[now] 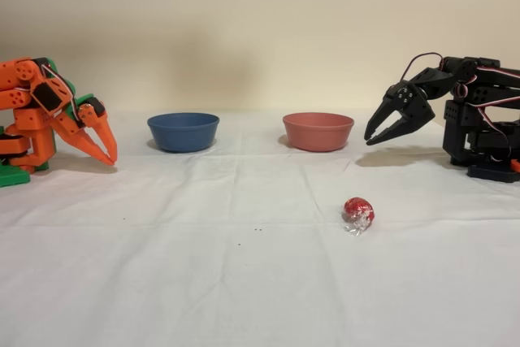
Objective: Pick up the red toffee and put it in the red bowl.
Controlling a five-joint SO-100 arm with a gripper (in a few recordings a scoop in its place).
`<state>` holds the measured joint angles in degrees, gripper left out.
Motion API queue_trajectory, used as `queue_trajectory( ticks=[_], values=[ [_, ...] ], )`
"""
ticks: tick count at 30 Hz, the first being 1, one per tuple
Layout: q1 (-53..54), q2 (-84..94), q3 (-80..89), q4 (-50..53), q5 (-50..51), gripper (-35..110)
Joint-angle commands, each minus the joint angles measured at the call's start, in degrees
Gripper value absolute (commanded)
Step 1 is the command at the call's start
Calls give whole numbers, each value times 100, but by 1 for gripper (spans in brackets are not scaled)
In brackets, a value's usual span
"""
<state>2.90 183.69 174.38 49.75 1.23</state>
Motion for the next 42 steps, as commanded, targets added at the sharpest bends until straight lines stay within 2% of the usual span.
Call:
queue_trajectory(
  ticks=[1,3,7,18,23,28,33,37,42],
  values=[
    [53,62,114,70,132,1],
    [26,62,114,-18,475,1],
    [53,-211,-114,-62,185,0],
    [-255,-2751,-3788,1151,-53,0],
    [-1011,-4052,-5616,2030,264,0],
    [-2074,-5027,-6864,2276,809,0],
    [-3243,-5845,-7506,2224,1336,0],
    [-3876,-6337,-7717,1986,1213,0],
    [-4034,-7022,-7901,1688,765,0]
  ],
)
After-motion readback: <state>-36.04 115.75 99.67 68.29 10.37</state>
